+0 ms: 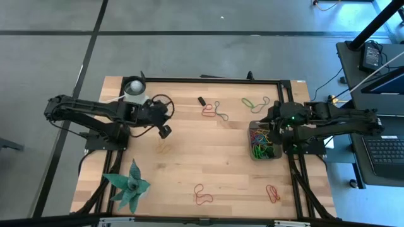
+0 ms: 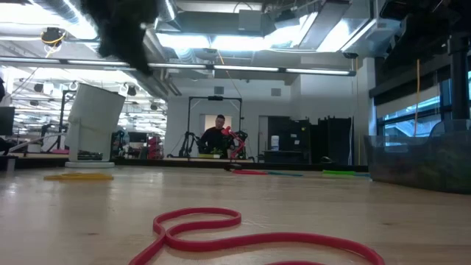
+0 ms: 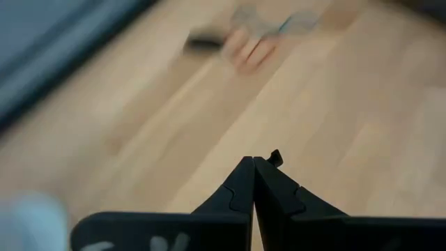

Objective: Pick and place rubber bands into bin
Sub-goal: Put the yellow rubber band into the black bin

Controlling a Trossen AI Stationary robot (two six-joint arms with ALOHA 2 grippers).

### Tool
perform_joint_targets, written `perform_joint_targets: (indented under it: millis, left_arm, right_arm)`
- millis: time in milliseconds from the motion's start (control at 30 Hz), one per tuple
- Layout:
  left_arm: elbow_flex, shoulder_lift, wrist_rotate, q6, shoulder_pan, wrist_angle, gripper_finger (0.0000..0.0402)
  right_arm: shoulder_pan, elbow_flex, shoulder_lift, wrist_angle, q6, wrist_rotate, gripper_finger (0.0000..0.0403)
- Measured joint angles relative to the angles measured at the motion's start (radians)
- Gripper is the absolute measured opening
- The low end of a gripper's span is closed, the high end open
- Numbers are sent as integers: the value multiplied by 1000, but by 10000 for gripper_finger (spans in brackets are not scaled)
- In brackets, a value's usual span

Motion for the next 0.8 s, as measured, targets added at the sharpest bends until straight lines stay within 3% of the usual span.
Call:
perform_joint_targets:
  millis: [100,233,633,800]
  left_arm:
    - [7,31,64,-139,3,-84,5]
    - [-24,66,164,-172,2,-90,25]
    - [-36,286,179,-526,-6,-178,126]
    - [-36,404,296,-543,-20,-177,131]
  right_arm:
    - [0,0,0,0,0,0,102]
    - [0,0,0,-2,-1,0,102]
    - [0,0,0,-2,2,0,102]
    - [0,0,0,-2,3,0,102]
